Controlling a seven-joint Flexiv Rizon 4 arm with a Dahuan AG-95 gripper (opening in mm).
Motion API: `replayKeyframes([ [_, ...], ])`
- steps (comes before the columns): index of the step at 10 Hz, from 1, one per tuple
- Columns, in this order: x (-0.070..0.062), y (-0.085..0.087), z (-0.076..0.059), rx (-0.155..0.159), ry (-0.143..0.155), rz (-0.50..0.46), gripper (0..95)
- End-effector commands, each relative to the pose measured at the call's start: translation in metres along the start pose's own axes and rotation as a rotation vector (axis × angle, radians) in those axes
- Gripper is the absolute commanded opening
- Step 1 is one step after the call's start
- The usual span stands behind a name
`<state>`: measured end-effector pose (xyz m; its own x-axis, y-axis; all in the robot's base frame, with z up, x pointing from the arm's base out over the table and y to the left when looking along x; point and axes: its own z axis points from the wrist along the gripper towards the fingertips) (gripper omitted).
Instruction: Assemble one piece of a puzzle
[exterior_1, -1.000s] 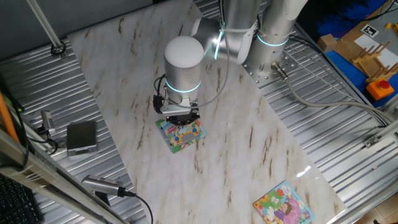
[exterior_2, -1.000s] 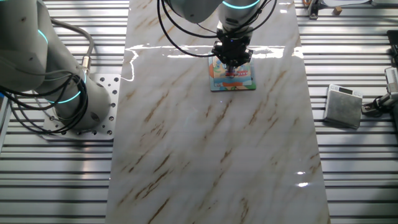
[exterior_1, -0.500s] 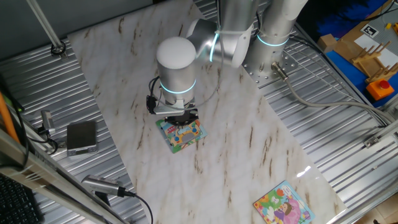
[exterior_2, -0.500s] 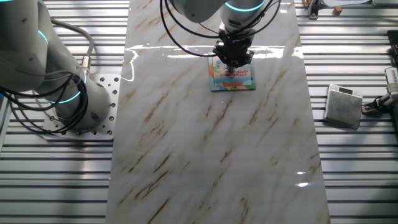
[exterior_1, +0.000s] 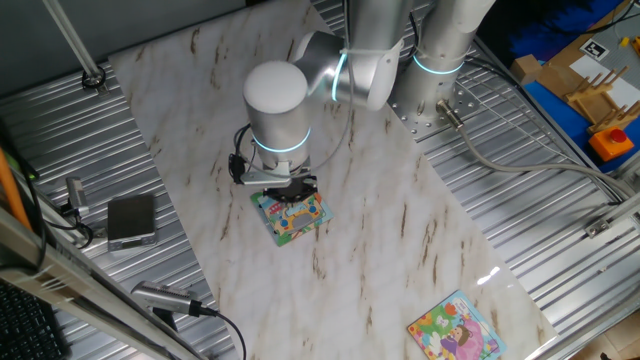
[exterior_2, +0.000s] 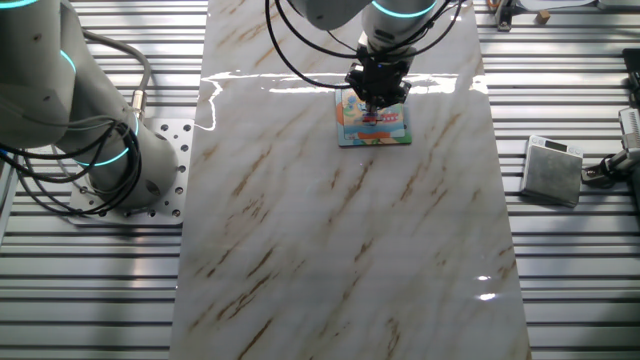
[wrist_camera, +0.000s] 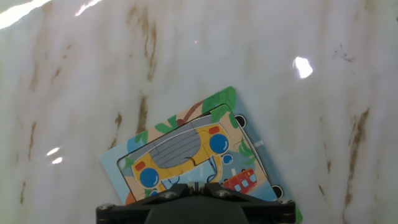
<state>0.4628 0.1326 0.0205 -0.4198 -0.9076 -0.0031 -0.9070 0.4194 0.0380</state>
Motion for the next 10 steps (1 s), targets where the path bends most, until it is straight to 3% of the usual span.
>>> replayKeyframes([
  [1, -0.002, 0.002, 0.000, -0.006, 0.002, 0.013, 0.0],
  [4, -0.009, 0.004, 0.003, 0.001, 0.013, 0.018, 0.0],
  [7, -0.008, 0.002, 0.013, 0.008, 0.011, -0.001, 0.0],
  [10, -0.008, 0.002, 0.014, 0.015, 0.006, -0.004, 0.0],
])
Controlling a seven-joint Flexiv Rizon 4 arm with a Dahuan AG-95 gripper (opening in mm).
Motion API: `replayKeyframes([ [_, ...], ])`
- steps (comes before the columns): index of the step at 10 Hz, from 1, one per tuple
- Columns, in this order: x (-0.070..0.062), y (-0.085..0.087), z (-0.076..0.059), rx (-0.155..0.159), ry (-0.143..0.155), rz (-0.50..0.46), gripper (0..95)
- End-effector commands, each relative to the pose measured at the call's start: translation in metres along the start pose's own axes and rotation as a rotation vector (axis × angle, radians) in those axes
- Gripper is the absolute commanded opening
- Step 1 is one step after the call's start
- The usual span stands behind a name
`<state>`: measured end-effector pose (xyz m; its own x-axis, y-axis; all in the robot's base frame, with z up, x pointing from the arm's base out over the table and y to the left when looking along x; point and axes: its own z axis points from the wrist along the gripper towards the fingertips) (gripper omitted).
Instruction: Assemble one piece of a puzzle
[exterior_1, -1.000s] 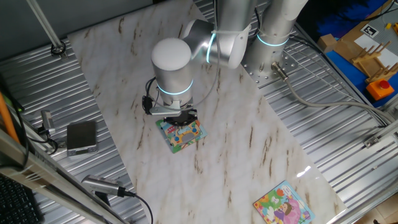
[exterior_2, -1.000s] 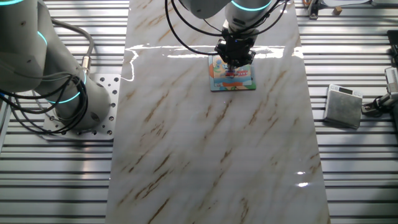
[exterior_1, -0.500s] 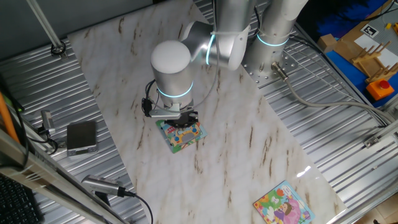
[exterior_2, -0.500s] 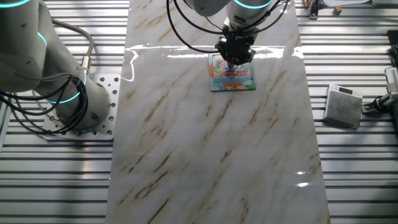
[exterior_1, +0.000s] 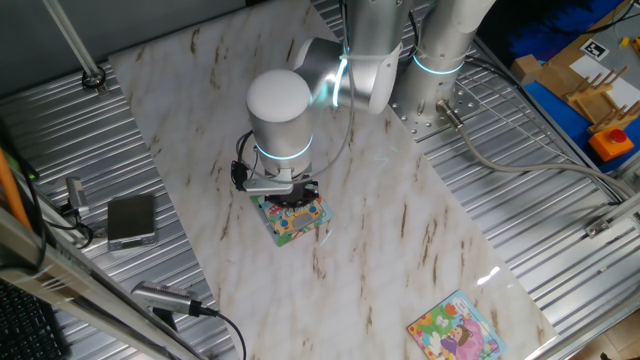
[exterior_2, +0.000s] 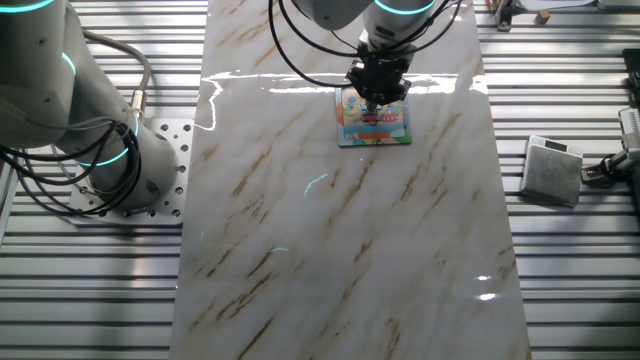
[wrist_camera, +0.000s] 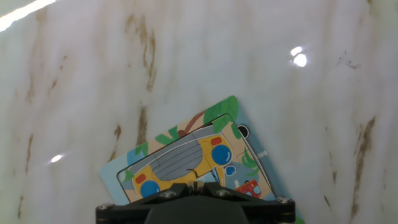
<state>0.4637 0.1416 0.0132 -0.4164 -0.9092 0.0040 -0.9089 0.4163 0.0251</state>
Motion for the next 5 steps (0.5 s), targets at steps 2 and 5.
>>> replayKeyframes([
  [2, 0.0007, -0.0006, 0.0063, -0.003, -0.001, 0.001, 0.0],
  [5, 0.0009, 0.0009, 0.0011, 0.000, 0.007, 0.011, 0.0],
])
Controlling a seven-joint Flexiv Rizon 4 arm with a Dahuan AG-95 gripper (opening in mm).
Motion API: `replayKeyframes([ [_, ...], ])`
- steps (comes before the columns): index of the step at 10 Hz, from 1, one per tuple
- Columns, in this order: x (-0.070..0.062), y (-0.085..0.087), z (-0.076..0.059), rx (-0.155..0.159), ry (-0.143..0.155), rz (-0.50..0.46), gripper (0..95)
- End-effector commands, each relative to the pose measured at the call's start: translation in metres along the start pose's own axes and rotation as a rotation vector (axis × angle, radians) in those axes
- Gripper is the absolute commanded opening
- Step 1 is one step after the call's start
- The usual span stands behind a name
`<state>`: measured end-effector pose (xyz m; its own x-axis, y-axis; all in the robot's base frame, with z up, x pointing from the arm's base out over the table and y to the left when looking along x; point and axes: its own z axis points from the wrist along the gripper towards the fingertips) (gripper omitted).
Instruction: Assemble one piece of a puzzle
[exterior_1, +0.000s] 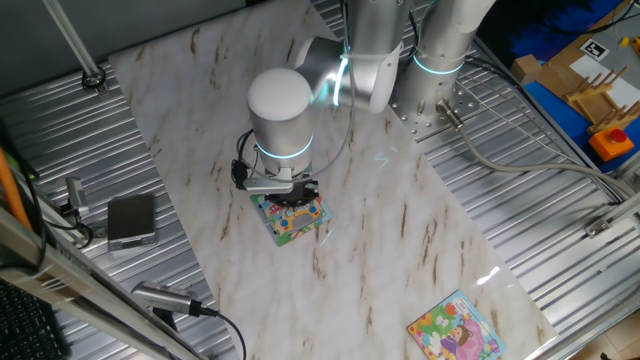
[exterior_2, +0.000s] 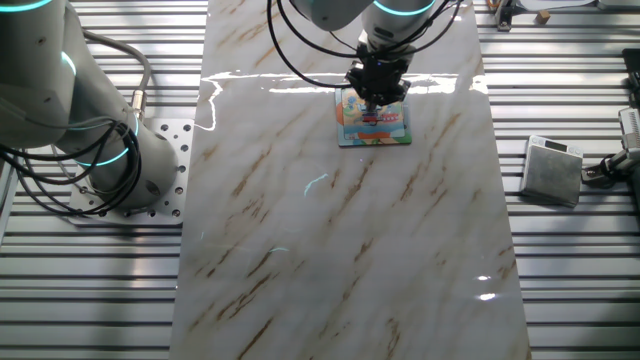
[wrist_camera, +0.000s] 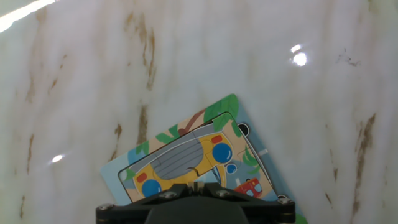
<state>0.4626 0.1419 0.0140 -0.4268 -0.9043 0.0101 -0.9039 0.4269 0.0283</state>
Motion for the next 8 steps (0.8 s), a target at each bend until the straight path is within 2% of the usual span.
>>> replayKeyframes([
  [1, 0.001, 0.000, -0.001, 0.002, 0.002, 0.002, 0.0],
  [8, 0.013, -0.002, -0.008, 0.000, 0.006, -0.022, 0.0],
])
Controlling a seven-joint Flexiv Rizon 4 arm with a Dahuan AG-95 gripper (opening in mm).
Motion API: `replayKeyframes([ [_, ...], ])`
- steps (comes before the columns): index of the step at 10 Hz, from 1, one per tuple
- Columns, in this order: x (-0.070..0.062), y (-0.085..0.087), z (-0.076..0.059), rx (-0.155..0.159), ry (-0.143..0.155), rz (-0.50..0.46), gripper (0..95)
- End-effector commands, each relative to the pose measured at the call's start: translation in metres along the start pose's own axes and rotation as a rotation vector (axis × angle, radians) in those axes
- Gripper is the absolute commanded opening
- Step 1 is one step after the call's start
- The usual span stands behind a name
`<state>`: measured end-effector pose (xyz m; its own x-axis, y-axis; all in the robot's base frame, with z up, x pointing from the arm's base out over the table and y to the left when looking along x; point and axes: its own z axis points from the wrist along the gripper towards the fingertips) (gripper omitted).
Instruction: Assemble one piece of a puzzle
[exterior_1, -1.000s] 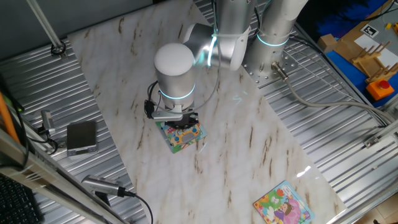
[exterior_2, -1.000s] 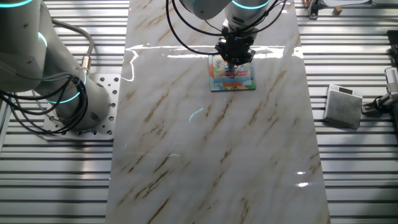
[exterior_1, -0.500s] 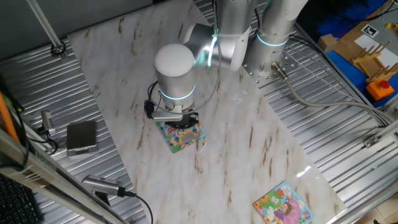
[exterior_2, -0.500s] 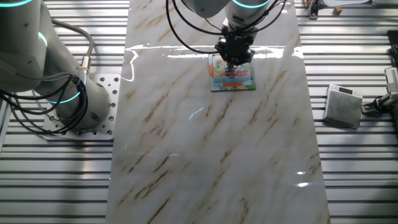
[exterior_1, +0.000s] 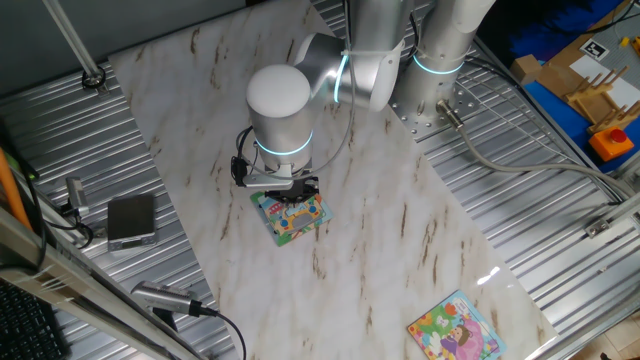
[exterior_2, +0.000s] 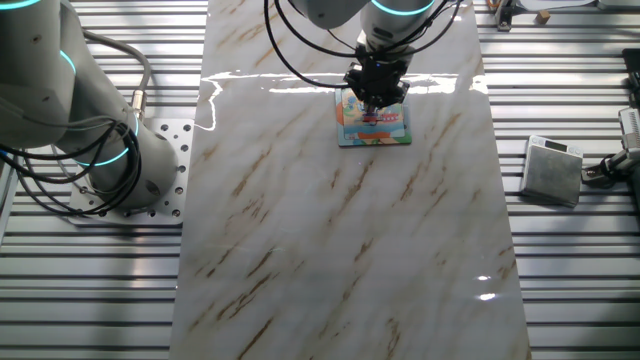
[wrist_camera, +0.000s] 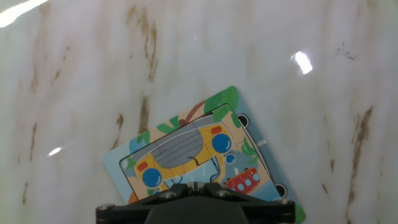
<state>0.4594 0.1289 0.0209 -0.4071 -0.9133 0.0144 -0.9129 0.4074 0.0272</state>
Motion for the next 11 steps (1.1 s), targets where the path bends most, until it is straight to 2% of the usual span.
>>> replayKeyframes([
  [1, 0.002, 0.000, -0.001, 0.000, 0.002, -0.003, 0.0],
  [4, 0.004, 0.000, 0.001, 0.002, 0.005, -0.007, 0.0],
  [7, 0.006, -0.005, 0.015, 0.009, 0.002, -0.018, 0.0],
  [8, 0.007, -0.006, 0.020, -0.017, 0.010, -0.015, 0.0],
  [9, 0.008, -0.005, 0.022, -0.020, 0.002, -0.011, 0.0],
  [11, 0.008, -0.004, 0.022, -0.001, -0.003, -0.022, 0.0],
])
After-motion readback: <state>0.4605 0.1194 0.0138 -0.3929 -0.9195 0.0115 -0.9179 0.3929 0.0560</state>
